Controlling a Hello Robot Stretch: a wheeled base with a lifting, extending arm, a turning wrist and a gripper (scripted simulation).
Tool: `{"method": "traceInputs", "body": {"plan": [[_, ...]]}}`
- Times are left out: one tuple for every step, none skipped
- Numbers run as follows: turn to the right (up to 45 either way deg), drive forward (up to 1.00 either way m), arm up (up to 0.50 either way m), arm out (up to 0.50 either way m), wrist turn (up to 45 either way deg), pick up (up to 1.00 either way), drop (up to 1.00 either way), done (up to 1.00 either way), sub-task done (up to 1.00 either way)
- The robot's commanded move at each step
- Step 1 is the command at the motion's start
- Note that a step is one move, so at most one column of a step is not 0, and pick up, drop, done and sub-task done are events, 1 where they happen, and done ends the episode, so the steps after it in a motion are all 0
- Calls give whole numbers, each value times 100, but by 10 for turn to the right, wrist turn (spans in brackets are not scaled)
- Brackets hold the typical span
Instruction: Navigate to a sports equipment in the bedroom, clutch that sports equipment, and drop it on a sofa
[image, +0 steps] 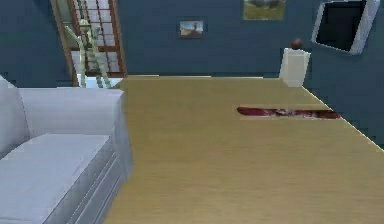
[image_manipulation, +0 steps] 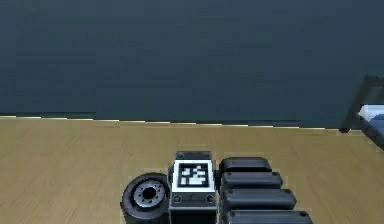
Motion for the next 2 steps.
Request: {"method": "traceInputs", "body": {"plan": [[0, 100, 0, 0, 0, 0, 0, 0, 0], [0, 100, 0, 0, 0, 0, 0, 0, 0]]}}
